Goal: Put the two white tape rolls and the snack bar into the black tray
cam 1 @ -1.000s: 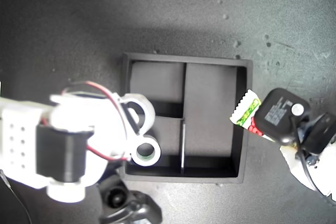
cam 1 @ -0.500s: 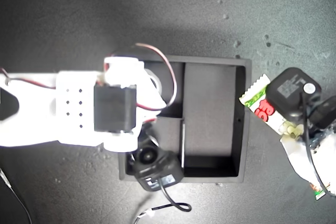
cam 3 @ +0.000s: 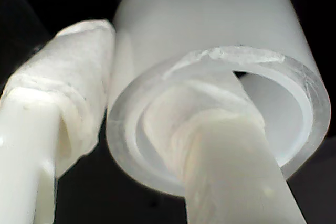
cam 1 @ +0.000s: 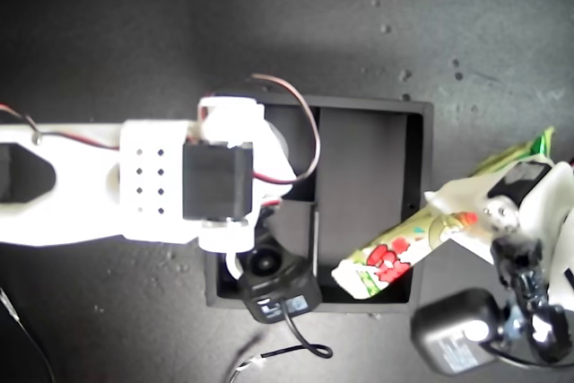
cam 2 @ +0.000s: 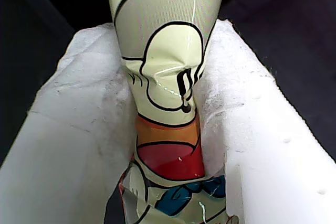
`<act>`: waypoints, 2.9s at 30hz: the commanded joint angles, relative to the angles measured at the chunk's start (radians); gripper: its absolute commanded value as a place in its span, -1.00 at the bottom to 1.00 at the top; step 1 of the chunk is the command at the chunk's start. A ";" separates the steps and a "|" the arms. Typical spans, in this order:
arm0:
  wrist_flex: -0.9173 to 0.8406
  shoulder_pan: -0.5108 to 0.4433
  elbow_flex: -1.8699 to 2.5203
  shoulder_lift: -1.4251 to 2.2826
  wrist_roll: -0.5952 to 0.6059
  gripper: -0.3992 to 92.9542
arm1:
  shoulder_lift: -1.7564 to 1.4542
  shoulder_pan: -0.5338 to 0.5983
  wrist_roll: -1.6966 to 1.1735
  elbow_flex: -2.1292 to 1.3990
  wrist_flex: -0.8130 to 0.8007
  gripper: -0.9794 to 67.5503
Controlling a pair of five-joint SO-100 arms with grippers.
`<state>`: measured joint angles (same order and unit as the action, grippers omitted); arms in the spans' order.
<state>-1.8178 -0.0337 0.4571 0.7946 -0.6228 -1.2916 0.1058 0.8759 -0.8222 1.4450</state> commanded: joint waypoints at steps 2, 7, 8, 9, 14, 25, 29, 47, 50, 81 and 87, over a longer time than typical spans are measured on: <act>-0.014 -0.014 -0.020 0.057 -0.046 -0.99 | -0.006 -0.003 -0.344 -0.005 -0.075 -0.99; -0.014 -0.028 0.002 0.114 -0.055 -0.98 | -0.006 0.015 -0.440 -0.058 -0.147 -0.99; -0.014 -0.031 0.008 0.114 -0.061 -0.95 | -0.006 0.018 -0.448 -0.061 -0.153 -0.99; -0.014 -0.031 0.017 0.112 -0.071 -0.88 | -0.006 0.021 -0.451 -0.063 -0.160 -0.99; -0.015 -0.032 0.071 0.138 -0.114 -0.66 | -0.005 0.025 -0.468 -0.094 -0.198 -0.99; -0.015 0.121 0.319 0.726 -0.107 -0.71 | 0.149 0.023 -0.463 -0.057 -0.285 -0.59; -0.015 0.133 0.571 1.091 -0.198 -0.81 | 0.156 0.037 -0.445 -0.081 -0.230 0.15; 0.621 -0.245 2.146 2.103 -0.724 -0.99 | -0.821 0.114 0.673 -0.821 -0.057 -0.99; 0.658 -0.258 2.230 2.168 -0.730 -0.99 | -1.075 0.118 0.687 -1.220 -0.247 -0.99; 0.627 -0.250 2.681 2.589 -0.701 -0.99 | -1.890 -0.060 0.443 -2.301 -0.538 -0.99; 0.594 -0.224 2.681 2.589 -0.721 -0.99 | -1.888 -0.091 0.503 -2.301 -0.364 -0.99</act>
<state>-1.1996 -0.2869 3.0818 3.3364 -1.3116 -3.1738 0.0199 1.3883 -3.1109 1.0170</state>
